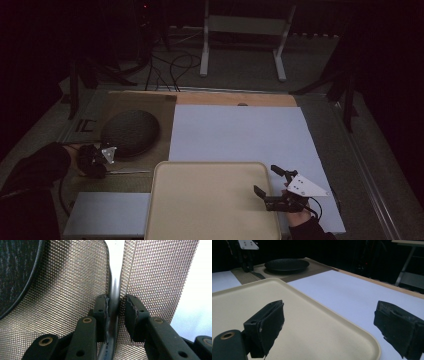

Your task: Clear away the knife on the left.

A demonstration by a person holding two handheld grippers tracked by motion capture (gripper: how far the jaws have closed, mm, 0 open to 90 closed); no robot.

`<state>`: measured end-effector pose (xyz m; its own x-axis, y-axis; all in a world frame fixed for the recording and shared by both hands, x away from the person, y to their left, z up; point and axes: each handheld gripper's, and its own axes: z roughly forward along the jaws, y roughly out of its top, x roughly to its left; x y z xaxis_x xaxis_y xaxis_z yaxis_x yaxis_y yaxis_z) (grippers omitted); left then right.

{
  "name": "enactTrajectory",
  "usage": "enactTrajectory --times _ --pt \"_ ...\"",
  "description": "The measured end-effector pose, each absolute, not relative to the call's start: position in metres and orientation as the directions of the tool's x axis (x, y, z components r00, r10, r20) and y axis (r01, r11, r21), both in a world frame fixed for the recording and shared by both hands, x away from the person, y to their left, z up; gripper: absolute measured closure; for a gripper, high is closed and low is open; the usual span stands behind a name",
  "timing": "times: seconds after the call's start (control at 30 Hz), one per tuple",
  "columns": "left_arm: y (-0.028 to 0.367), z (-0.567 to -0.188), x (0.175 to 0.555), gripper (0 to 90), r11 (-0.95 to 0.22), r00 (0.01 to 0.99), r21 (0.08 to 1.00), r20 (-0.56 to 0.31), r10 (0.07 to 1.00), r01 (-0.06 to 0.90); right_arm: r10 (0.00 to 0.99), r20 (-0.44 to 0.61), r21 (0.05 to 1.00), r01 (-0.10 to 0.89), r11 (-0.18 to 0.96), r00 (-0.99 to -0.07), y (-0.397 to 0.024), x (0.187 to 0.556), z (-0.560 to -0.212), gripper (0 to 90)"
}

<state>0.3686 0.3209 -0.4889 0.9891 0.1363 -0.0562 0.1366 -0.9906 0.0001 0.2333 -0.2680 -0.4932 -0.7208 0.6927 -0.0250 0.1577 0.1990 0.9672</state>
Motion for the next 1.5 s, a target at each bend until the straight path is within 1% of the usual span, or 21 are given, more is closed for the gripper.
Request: enactTrajectory --times 0.1,0.13,0.17,0.2,0.3,0.47,0.6,0.67,0.8,0.87,1.03,1.1,1.23,1.3,1.5 --pt "0.319 -0.489 0.37 73.1 -0.993 0.992 -0.007 -0.06 0.115 0.114 0.691 -0.022 0.967 0.16 0.198 -0.722 -0.268 0.234 -0.494 9.1" --pt "0.319 -0.489 0.371 74.5 -0.993 0.992 -0.005 -0.052 0.118 0.118 0.691 -0.021 0.967 0.16 0.197 -0.723 -0.268 0.234 -0.494 9.1" --pt "0.319 -0.489 0.371 79.4 -0.994 0.993 -0.006 -0.05 0.108 0.108 0.691 -0.02 0.967 0.161 0.196 -0.723 -0.268 0.234 -0.494 9.1" --pt "0.319 -0.488 0.372 79.8 -0.994 0.993 -0.007 -0.05 0.108 0.108 0.691 -0.017 0.967 0.163 0.194 -0.723 -0.268 0.234 -0.494 9.1" --pt "0.319 -0.488 0.371 80.2 -0.995 0.994 -0.006 -0.048 0.101 0.101 0.691 -0.02 0.968 0.161 0.195 -0.722 -0.268 0.234 -0.494 9.1" --pt "0.319 -0.487 0.367 80.5 -0.995 0.995 -0.004 -0.02 0.1 0.1 0.692 -0.023 0.968 0.158 0.197 -0.722 -0.269 0.233 -0.493 9.1" --pt "0.318 -0.486 0.365 80.6 -0.995 0.996 -0.022 -0.01 0.093 0.092 0.696 -0.023 0.968 0.157 0.193 -0.717 -0.269 0.233 -0.492 9.1" --pt "0.318 -0.481 0.362 80.6 -0.996 0.996 -0.011 0.007 0.092 0.092 0.699 -0.027 0.969 0.153 0.194 -0.714 -0.27 0.233 -0.491 9.1" --pt "0.315 -0.469 0.358 80.6 -0.992 0.992 0.018 0.015 0.122 0.122 0.701 -0.03 0.969 0.152 0.196 -0.713 -0.27 0.233 -0.491 9.1" --pt "0.313 -0.463 0.355 80.6 -0.994 0.993 0.017 0.022 0.113 0.112 0.702 -0.032 0.969 0.151 0.197 -0.712 -0.27 0.232 -0.49 9.1" --pt "0.307 -0.454 0.35 80.6 -0.989 0.99 0.045 0.008 0.14 0.14 0.702 -0.03 0.969 0.15 0.194 -0.712 -0.27 0.232 -0.49 9.1" --pt "0.303 -0.448 0.348 80.6 -0.982 0.984 0.062 -0.003 0.18 0.18 0.702 -0.031 0.97 0.148 0.193 -0.712 -0.27 0.231 -0.489 9.1" --pt "0.296 -0.442 0.345 80.6 -0.972 0.975 0.075 -0.008 0.223 0.223 0.702 -0.033 0.97 0.146 0.194 -0.711 -0.27 0.231 -0.489 9.1" --pt "0.292 -0.439 0.343 80.5 -0.966 0.97 0.094 -0.029 0.24 0.242 0.702 -0.034 0.97 0.145 0.194 -0.711 -0.27 0.231 -0.489 9.1" --pt "0.278 -0.43 0.34 80.6 -0.943 0.948 0.11 -0.079 0.308 0.316 0.703 -0.034 0.969 0.148 0.197 -0.71 -0.269 0.232 -0.489 9.1"
